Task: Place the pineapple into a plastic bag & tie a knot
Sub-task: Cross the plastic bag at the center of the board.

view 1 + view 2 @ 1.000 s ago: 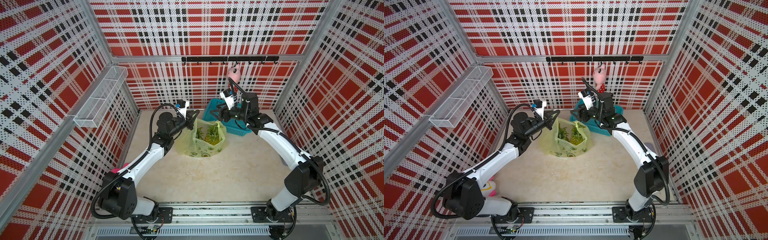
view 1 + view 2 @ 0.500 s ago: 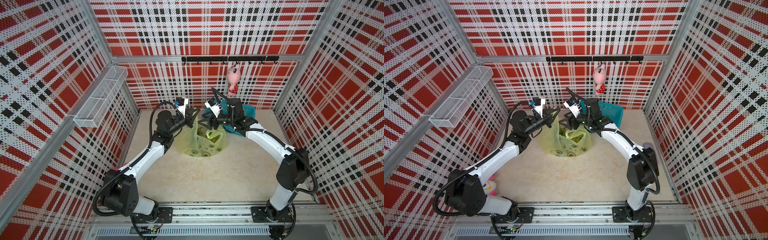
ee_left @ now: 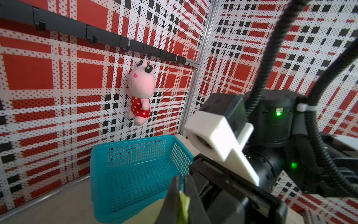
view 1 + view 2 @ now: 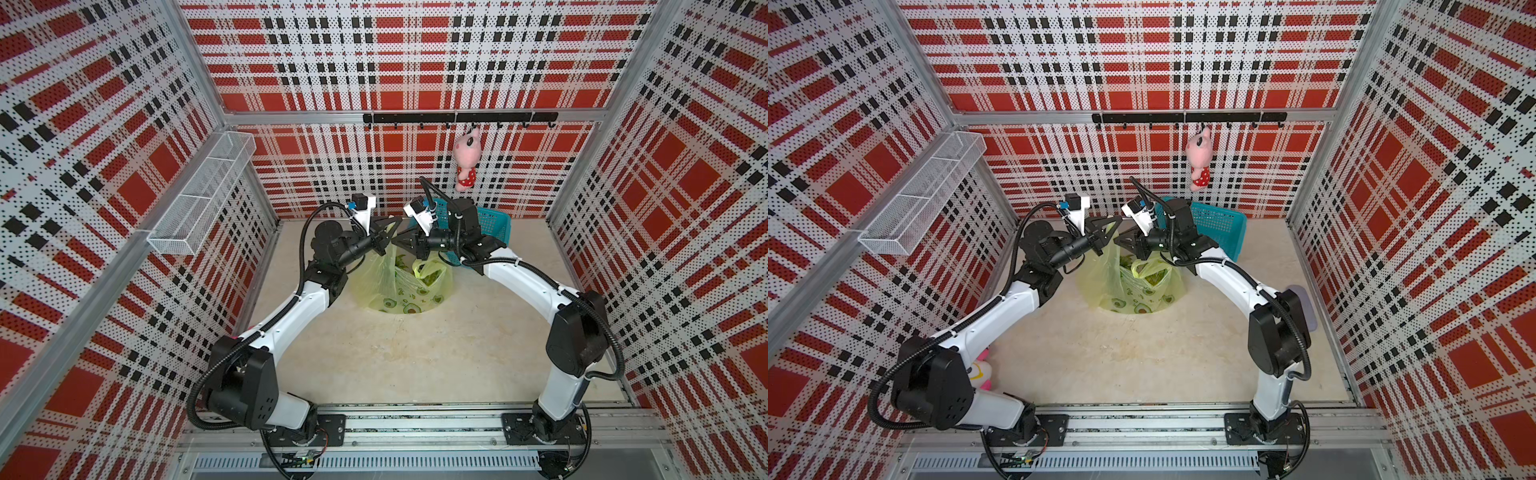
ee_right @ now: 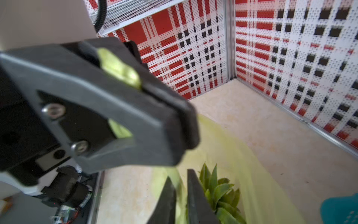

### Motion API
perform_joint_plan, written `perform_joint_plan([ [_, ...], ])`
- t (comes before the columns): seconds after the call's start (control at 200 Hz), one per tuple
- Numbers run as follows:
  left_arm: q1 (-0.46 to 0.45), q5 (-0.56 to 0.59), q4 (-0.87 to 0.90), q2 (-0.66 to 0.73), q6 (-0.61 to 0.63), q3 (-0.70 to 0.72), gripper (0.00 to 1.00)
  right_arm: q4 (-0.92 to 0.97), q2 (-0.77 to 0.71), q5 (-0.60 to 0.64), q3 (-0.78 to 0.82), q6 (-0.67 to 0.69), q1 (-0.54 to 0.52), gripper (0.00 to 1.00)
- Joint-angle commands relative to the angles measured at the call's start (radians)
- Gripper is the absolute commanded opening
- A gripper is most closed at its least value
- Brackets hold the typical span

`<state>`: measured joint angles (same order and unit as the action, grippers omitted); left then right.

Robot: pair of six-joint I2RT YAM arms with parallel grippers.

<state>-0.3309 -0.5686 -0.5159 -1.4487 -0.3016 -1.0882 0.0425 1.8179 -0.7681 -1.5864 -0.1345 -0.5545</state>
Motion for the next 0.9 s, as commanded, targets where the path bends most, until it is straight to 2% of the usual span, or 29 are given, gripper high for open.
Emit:
perform_joint_plan([
  [0.0,0.038,0.008,-0.063,0.044,-0.037,0.020,0.38,-0.125,-0.021,0.010,0.037,-0.060,-0.004,0.00],
  [0.045,0.054,0.019,-0.085,0.067,-0.047,0.049,0.50,-0.159,-0.036,0.024,0.063,-0.083,-0.002,0.00],
  [0.165,0.091,0.050,-0.134,0.128,-0.052,0.137,0.70,-0.225,-0.058,0.029,0.104,-0.151,0.014,0.00],
  [0.281,0.112,0.077,-0.165,0.179,0.025,0.217,0.74,-0.235,-0.066,0.020,0.117,-0.174,0.020,0.00],
  [0.401,0.098,0.088,-0.182,0.182,0.107,0.254,0.74,-0.234,-0.069,0.004,0.118,-0.188,0.020,0.00],
  [0.526,0.093,0.086,-0.183,0.151,0.175,0.253,0.68,-0.241,-0.076,-0.010,0.118,-0.204,0.019,0.00],
  [0.561,0.057,0.080,-0.183,0.139,0.183,0.248,0.65,-0.241,-0.077,-0.011,0.120,-0.205,0.020,0.00],
  [0.757,0.043,0.027,-0.183,0.079,0.197,0.202,0.41,-0.226,-0.090,-0.027,0.115,-0.202,0.021,0.00],
  [0.897,0.038,0.007,-0.183,0.052,0.203,0.183,0.21,-0.212,-0.104,-0.017,0.117,-0.201,0.033,0.00],
])
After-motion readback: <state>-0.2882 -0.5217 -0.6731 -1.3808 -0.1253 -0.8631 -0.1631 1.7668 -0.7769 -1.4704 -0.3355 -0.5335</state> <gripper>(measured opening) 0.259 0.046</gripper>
